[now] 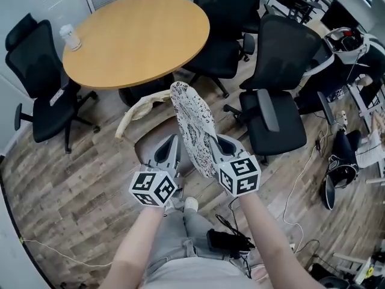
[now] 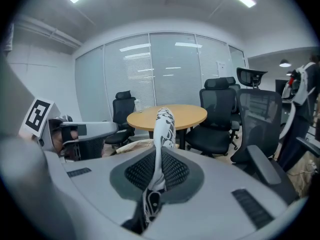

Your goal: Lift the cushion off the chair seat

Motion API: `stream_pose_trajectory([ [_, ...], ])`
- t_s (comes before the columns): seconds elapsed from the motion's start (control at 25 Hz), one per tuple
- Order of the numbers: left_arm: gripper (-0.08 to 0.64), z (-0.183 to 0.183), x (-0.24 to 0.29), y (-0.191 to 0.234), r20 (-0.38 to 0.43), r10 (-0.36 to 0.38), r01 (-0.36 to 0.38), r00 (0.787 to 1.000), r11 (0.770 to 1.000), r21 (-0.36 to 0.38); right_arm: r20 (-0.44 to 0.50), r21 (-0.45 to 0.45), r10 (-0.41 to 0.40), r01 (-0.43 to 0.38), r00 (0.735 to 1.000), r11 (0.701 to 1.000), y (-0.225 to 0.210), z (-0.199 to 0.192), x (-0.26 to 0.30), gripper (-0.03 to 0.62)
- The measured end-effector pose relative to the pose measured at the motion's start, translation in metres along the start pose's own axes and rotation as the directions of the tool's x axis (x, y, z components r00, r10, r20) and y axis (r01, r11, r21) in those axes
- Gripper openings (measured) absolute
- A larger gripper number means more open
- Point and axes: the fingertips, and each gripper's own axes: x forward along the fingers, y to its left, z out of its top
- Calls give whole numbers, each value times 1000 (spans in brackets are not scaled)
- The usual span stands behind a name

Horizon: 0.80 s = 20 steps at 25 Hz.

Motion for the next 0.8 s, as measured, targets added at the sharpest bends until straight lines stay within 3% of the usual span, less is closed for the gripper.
stream_pose_trajectory([
  [0.24, 3, 45, -4, -18, 49, -12, 10, 999, 999, 45, 67, -24, 9, -8, 998, 1000, 8, 39, -16, 38],
  [0.44, 3, 77, -8, -37, 78, -36, 30, 996, 997, 77, 140, -116, 3, 14, 990, 993, 18, 80, -29, 38],
  [0.8, 3, 127, -23, -60, 142, -70, 54, 987, 992, 116, 221, -113, -33, 60, 975, 992, 36, 133, -49, 38],
])
